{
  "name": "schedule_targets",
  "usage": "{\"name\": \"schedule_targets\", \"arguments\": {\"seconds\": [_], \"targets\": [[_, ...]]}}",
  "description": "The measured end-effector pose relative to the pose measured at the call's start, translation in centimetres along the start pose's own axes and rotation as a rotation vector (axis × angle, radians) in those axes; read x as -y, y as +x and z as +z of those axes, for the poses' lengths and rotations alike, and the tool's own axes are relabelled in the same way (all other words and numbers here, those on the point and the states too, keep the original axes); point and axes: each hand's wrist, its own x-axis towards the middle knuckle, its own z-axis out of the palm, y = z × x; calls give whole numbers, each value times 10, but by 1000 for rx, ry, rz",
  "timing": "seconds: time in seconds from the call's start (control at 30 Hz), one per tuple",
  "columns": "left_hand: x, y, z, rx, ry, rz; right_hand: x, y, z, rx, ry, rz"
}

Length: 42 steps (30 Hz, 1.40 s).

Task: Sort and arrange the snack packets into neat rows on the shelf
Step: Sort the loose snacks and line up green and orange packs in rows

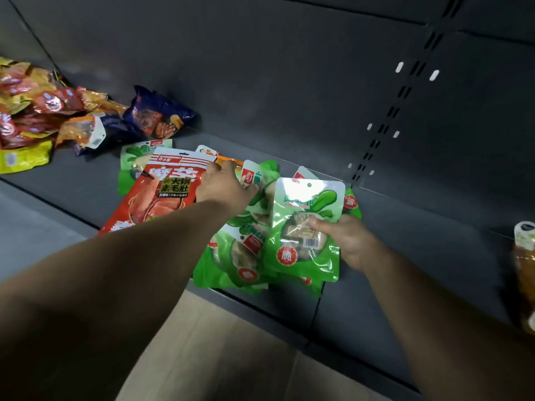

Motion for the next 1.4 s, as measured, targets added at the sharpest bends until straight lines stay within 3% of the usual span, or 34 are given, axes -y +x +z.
{"name": "schedule_targets", "arguments": {"seconds": [0.13, 0.3, 0.63, 0.8, 1.03, 1.2, 1.3, 1.4], "targets": [[24, 13, 5, 169, 260, 50, -14, 13, 23, -88, -186, 20], [52, 29, 16, 329, 385, 97, -16, 17, 40, -248, -383, 1], [76, 52, 19, 295, 446, 332, -10, 3, 55, -498, -600, 29], [71, 46, 25, 107, 449, 434, -6, -15, 54, -482, -665, 16], [17, 46, 0, -107, 64, 474, 4, -24, 47, -516, -589, -10], [-17, 42, -34, -200, -185, 390, 16, -31, 50, -445, -573, -172], [-31, 41, -54, -141, -440, 280, 34, -28, 48, -418, -568, -279], [-45, 38, -70, 67, -967, 12, 51, -24, 49, -378, -539, -363]]}}
